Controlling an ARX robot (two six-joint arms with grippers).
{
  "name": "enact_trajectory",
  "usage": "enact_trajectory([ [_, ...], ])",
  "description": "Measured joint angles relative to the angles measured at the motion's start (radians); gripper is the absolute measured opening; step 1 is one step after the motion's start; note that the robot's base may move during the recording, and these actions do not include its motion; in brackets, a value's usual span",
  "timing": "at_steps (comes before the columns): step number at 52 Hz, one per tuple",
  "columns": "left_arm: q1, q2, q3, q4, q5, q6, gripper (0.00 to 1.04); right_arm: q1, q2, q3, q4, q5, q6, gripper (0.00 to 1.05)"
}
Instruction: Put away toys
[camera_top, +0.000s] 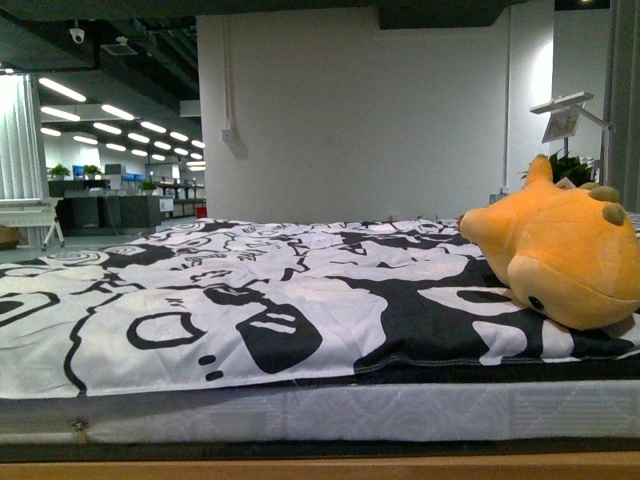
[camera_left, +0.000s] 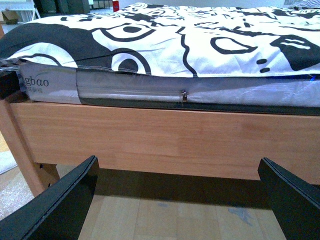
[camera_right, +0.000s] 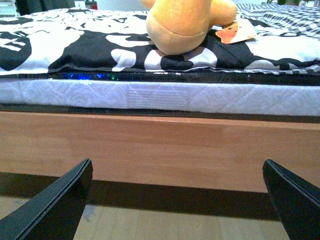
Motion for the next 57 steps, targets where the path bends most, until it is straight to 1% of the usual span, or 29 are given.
enact_trajectory([
  [32, 0.000, 0.000, 0.000, 0.000, 0.000, 0.000, 0.99, 0.000, 0.000, 0.000, 0.000, 0.000, 0.000, 1.04],
  [34, 0.000, 0.000, 0.000, 0.000, 0.000, 0.000, 0.99, -0.007, 0.009, 0.002, -0.008, -0.024, 0.018, 1.04],
  [35, 0.000, 0.000, 0.000, 0.000, 0.000, 0.000, 0.99, -0.020, 0.025, 0.007, -0.011, -0.059, 0.040, 1.04],
  [37, 0.000, 0.000, 0.000, 0.000, 0.000, 0.000, 0.99, -0.046, 0.067, 0.017, 0.005, -0.108, 0.085, 1.04],
  [39, 0.000, 0.000, 0.000, 0.000, 0.000, 0.000, 0.99, -0.081, 0.146, 0.041, 0.058, -0.158, 0.129, 1.04],
  [41, 0.000, 0.000, 0.000, 0.000, 0.000, 0.000, 0.99, -0.103, 0.211, 0.065, 0.108, -0.177, 0.161, 1.04],
  [44, 0.000, 0.000, 0.000, 0.000, 0.000, 0.000, 0.99, -0.124, 0.311, 0.116, 0.186, -0.180, 0.188, 1.04],
  [48, 0.000, 0.000, 0.000, 0.000, 0.000, 0.000, 0.99, -0.125, 0.429, 0.197, 0.263, -0.180, 0.211, 1.04],
  [52, 0.000, 0.000, 0.000, 0.000, 0.000, 0.000, 0.99, -0.105, 0.542, 0.293, 0.308, -0.165, 0.215, 1.04],
  [57, 0.000, 0.000, 0.000, 0.000, 0.000, 0.000, 0.99, -0.068, 0.634, 0.383, 0.330, -0.141, 0.208, 1.04],
])
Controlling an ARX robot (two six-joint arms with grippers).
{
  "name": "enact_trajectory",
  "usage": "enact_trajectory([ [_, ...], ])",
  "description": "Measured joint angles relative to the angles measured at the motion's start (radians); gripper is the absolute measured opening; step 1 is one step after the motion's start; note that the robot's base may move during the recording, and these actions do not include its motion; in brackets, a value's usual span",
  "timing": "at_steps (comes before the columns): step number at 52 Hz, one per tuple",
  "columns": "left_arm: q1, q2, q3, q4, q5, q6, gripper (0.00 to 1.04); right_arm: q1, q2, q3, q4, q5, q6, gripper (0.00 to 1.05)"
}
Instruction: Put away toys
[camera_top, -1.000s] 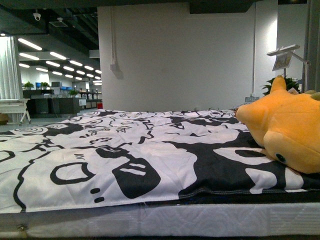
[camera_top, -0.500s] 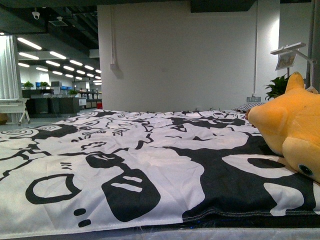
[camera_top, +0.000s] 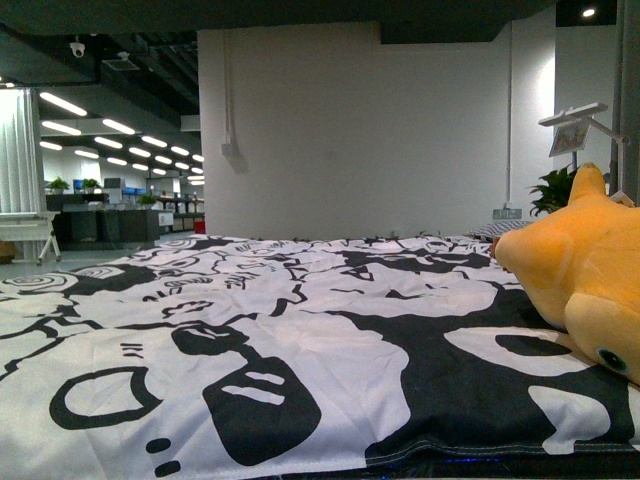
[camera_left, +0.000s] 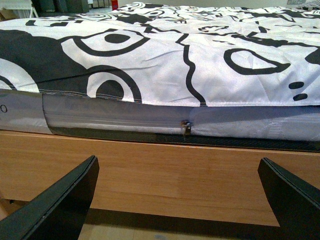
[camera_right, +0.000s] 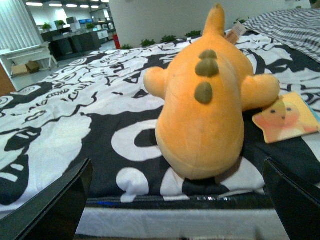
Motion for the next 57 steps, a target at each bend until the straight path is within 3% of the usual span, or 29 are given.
enact_trajectory([
  [8, 0.000, 0.000, 0.000, 0.000, 0.000, 0.000, 0.99, 0.074, 0.177, 0.167, 0.040, 0.066, -0.047, 1.04],
  [26, 0.000, 0.000, 0.000, 0.000, 0.000, 0.000, 0.99, 0.146, 0.553, 0.460, 0.088, 0.217, -0.137, 1.04],
  [57, 0.000, 0.000, 0.000, 0.000, 0.000, 0.000, 0.99, 0.100, 0.860, 0.595, 0.098, 0.293, -0.243, 1.04],
])
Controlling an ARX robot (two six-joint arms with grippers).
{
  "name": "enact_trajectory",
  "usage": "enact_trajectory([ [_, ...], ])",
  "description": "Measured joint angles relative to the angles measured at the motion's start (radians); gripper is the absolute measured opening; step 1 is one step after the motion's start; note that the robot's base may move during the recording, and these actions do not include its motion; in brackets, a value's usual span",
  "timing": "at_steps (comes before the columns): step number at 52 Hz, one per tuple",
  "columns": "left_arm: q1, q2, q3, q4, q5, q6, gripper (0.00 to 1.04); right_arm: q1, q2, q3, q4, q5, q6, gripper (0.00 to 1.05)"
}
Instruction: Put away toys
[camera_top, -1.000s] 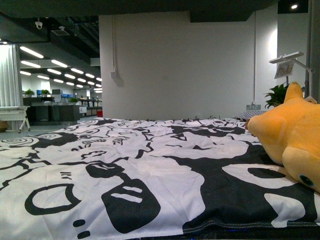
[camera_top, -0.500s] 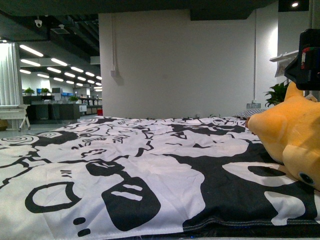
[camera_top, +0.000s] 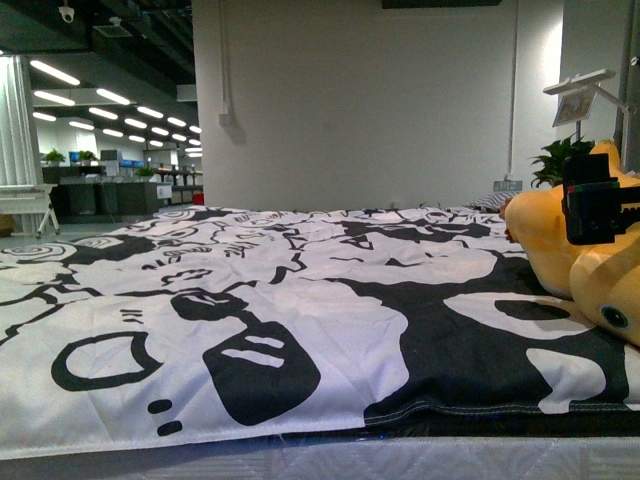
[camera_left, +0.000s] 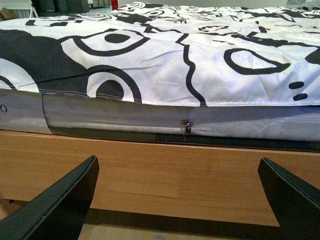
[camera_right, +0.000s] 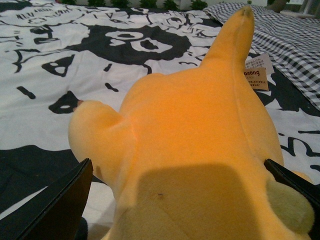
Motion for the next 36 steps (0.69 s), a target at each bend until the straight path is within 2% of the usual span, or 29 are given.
enact_trajectory([
  [23, 0.000, 0.000, 0.000, 0.000, 0.000, 0.000, 0.99, -0.089, 0.050, -0.085, 0.100, 0.007, 0.039, 1.04],
  [36, 0.000, 0.000, 0.000, 0.000, 0.000, 0.000, 0.99, -0.080, 0.064, -0.153, 0.146, -0.014, 0.064, 1.04],
])
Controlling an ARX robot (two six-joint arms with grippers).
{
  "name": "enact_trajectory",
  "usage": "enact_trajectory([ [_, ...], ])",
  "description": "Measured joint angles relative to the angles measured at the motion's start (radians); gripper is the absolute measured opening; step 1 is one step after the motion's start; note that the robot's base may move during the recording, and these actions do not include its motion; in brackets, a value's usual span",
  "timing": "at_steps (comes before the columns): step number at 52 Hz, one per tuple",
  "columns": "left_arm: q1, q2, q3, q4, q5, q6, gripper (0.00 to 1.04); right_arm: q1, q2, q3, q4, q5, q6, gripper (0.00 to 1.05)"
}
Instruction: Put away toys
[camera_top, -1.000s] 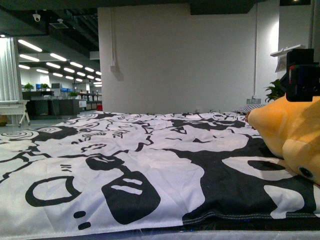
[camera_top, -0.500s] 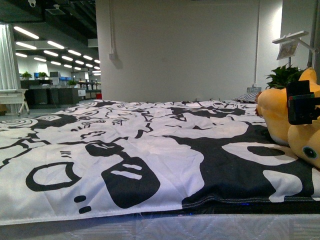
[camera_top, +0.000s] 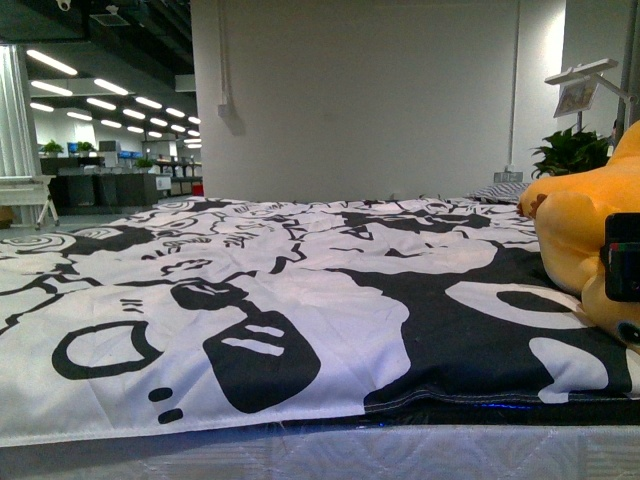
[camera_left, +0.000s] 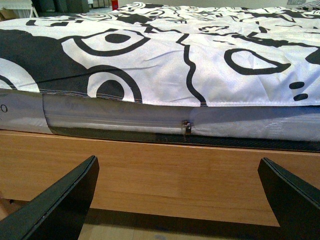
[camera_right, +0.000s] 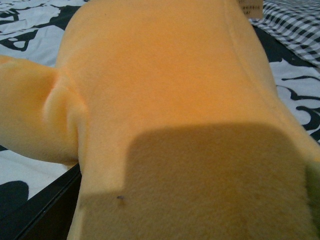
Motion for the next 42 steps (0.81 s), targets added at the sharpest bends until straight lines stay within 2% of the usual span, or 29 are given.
enact_trajectory([
  [20, 0.000, 0.000, 0.000, 0.000, 0.000, 0.000, 0.99, 0.119, -0.011, -0.044, -0.004, 0.013, 0.021, 1.04],
  [25, 0.000, 0.000, 0.000, 0.000, 0.000, 0.000, 0.99, 0.146, -0.025, -0.046, -0.005, 0.031, 0.023, 0.94],
  [28, 0.000, 0.000, 0.000, 0.000, 0.000, 0.000, 0.99, 0.170, -0.040, -0.046, -0.013, 0.041, 0.024, 0.83],
  [33, 0.000, 0.000, 0.000, 0.000, 0.000, 0.000, 0.99, 0.190, -0.054, -0.044, -0.023, 0.048, 0.023, 0.74],
  [42, 0.000, 0.000, 0.000, 0.000, 0.000, 0.000, 0.99, 0.229, -0.103, -0.040, -0.052, 0.049, 0.026, 0.50],
])
